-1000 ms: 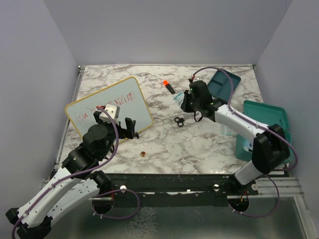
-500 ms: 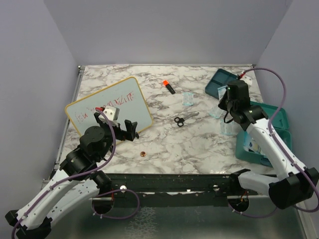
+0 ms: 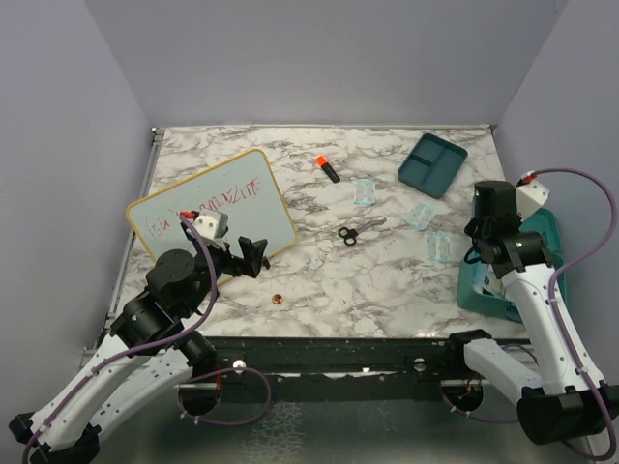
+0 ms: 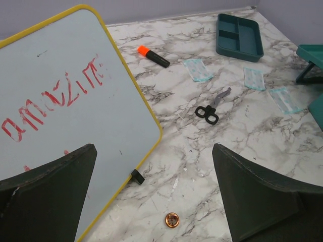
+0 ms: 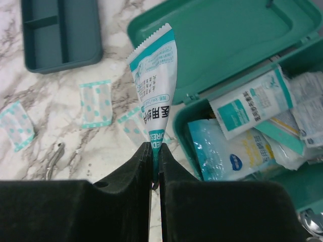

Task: Organize the medicine kit
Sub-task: Place the medical item at the medicine box.

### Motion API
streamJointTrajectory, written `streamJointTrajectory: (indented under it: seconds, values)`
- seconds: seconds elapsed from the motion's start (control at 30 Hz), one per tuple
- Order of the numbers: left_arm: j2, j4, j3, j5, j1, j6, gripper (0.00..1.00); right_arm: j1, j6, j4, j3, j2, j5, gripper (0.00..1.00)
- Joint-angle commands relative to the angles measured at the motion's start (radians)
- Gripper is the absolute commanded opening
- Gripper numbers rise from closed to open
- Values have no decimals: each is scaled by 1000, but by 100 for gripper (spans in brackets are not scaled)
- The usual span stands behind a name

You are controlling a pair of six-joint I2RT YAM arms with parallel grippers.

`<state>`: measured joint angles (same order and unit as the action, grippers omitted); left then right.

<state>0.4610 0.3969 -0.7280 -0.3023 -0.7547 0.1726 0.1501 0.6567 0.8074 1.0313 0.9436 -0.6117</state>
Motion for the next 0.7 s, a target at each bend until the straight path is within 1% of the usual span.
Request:
streamJointTrajectory:
  seconds: [0.0, 0.17, 0.2, 0.27, 0.33, 0.43, 0.57, 0.67]
  values:
    - [-7, -18, 2, 50, -1, 7, 99, -33, 133, 136, -26, -12, -93, 14]
    - [-40, -15, 10, 49, -2, 7, 99, -57, 311, 216, -51, -39, -177, 14]
    - [-50, -16, 11, 49, -3, 8, 99, -61, 354, 228, -62, -50, -185, 14]
    - [-60, -20, 12, 50, -3, 11, 99, -69, 382, 199, -88, -68, -182, 14]
    - [-60, -24, 12, 52, -3, 11, 99, -73, 487, 261, -85, -69, -185, 14]
    - [-51, -23, 12, 55, -5, 9, 99, -75, 572, 290, -84, -74, -208, 15]
    - [-58, -23, 13, 54, -6, 9, 99, -80, 581, 236, -126, -67, -191, 17]
    - [-65, -21, 16, 35, -8, 9, 99, -91, 692, 269, -172, -47, -172, 17]
